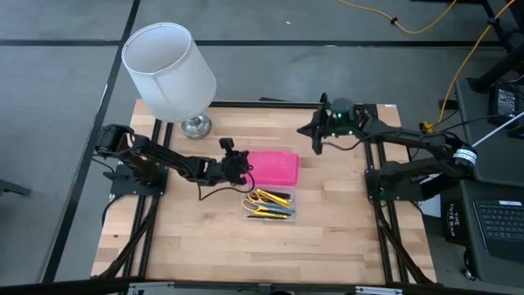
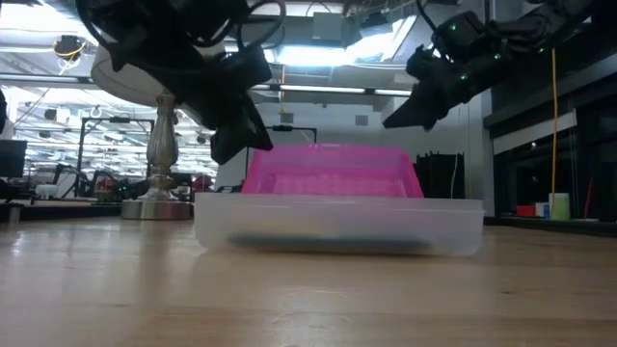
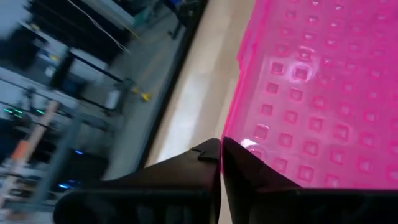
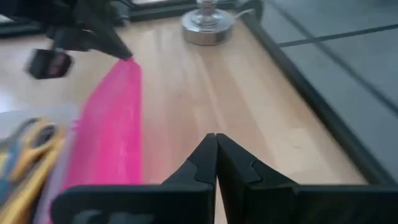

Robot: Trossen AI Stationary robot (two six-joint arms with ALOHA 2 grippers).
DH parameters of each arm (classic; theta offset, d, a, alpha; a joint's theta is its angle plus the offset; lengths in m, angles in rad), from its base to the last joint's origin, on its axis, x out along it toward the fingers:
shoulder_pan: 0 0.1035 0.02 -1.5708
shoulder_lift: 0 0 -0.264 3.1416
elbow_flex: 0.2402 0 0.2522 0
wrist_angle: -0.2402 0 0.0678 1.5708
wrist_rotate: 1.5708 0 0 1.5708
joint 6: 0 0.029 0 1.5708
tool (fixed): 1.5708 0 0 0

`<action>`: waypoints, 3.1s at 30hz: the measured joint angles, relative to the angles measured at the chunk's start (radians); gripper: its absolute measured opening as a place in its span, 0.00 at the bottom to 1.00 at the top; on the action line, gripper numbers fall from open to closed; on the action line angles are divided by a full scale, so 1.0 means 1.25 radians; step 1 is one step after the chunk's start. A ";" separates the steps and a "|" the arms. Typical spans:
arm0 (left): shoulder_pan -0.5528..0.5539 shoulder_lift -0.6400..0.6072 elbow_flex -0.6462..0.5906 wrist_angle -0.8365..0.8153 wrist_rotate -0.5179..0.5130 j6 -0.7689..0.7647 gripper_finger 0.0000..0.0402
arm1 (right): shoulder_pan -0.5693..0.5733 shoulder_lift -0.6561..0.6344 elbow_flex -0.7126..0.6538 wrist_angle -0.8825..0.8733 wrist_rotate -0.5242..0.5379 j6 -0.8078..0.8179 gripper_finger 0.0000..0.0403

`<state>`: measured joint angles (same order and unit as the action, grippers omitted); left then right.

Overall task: Pick & place school supplies into a supply box
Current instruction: Close the pink supply box

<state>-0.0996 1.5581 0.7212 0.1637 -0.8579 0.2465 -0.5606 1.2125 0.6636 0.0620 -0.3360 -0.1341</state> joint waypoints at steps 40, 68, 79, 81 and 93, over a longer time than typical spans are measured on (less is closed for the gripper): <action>-0.124 0.000 0.001 0.128 -0.193 0.511 0.00 | 0.058 0.175 0.000 0.027 -0.264 0.163 0.03; -0.130 0.000 0.001 0.208 -0.167 0.573 0.00 | 0.184 0.177 0.000 0.060 -0.231 0.125 0.03; -0.130 0.000 0.001 0.210 -0.145 0.569 0.01 | 0.191 0.177 0.000 0.060 -0.193 0.124 0.03; -0.131 0.000 0.001 0.212 -0.128 0.574 0.02 | 0.191 0.177 0.000 0.060 -0.193 0.122 0.03; -0.135 -0.001 0.001 0.281 -0.126 0.588 0.15 | 0.191 0.177 0.000 0.060 -0.192 0.120 0.03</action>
<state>-0.2684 1.5570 0.7223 0.5155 -1.0149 0.9817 -0.3222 1.4338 0.6632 0.1375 -0.5766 0.0153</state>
